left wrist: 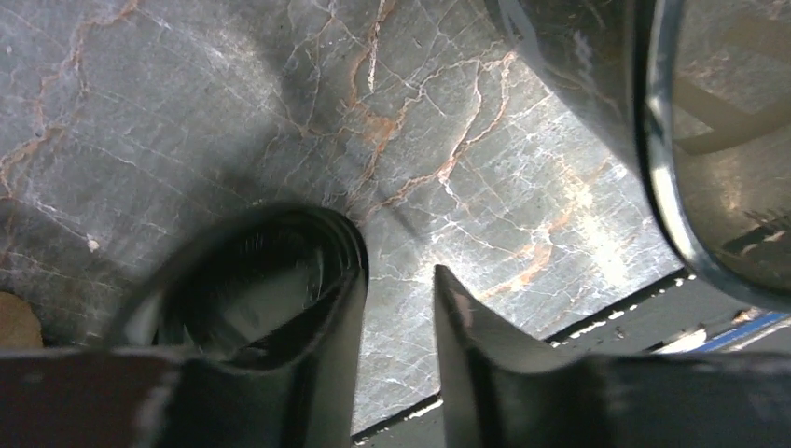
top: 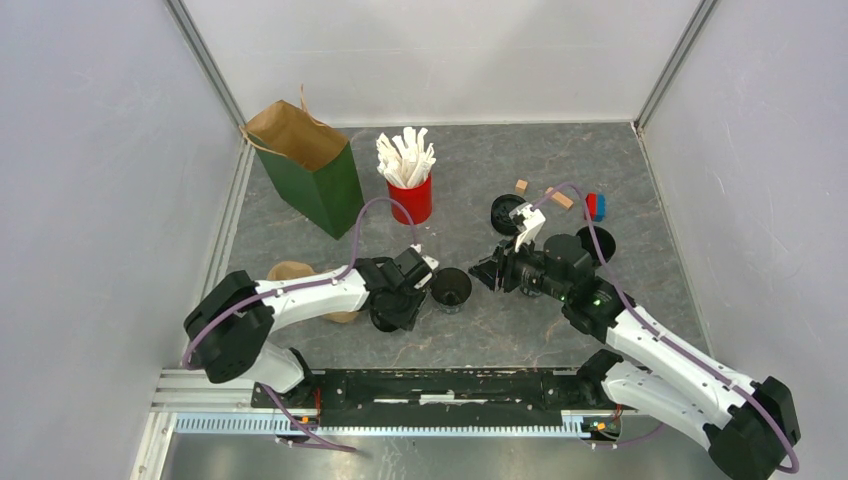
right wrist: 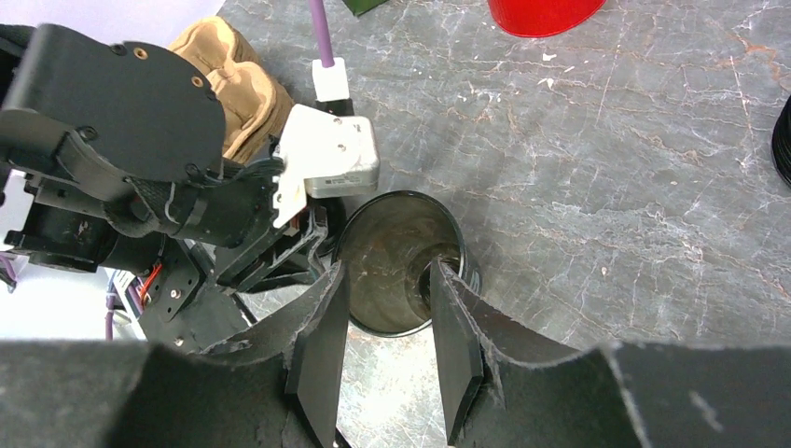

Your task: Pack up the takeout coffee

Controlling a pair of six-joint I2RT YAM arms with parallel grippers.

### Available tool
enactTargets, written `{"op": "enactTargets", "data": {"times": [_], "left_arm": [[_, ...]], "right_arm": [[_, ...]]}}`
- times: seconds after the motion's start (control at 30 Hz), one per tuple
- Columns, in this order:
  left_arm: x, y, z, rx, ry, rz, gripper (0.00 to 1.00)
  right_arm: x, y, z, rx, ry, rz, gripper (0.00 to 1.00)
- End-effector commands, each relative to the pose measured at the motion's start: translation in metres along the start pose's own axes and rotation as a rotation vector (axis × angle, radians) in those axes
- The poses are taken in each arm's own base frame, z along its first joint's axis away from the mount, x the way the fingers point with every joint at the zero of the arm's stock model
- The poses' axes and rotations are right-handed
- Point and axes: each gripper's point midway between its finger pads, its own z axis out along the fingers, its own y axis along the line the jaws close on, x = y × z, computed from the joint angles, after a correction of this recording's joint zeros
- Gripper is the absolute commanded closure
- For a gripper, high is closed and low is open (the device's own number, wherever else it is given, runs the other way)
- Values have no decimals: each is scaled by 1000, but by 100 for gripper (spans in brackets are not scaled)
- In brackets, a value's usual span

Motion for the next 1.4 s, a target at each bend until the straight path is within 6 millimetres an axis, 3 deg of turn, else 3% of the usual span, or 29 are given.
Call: {"op": "enactTargets", "data": {"times": [0.0,0.23,0.47,0.53,0.7,0.8,1.07,1.37], "left_arm": [[-11,4,6,-49,-52,-23,67],[-14,11,4,-89,-71,-19,86],[-18,12,-5,-92,-96,-22,93],[-16,13,-5,-97,-88,-24,90],[-16,10,-13,-97,-94,-32,65],[-16,3,-18,-69,-97,-27,59],[-6,-11,-19,-28,-85,33,54],[3,-7,-3,-50,-57,57,55]], "right_arm": [[-28,9,-5,-11,-83,-32,57],[-31,9,-7,-8,-98,-34,56],[-29,8,-6,-8,-92,-33,55],[-29,9,-6,-12,-92,-32,55],[-30,9,-7,-10,-95,-37,55],[-30,10,-7,-12,-96,-36,55],[-30,10,-6,-15,-92,-36,55],[-31,12,-7,-20,-96,-37,55]]}}
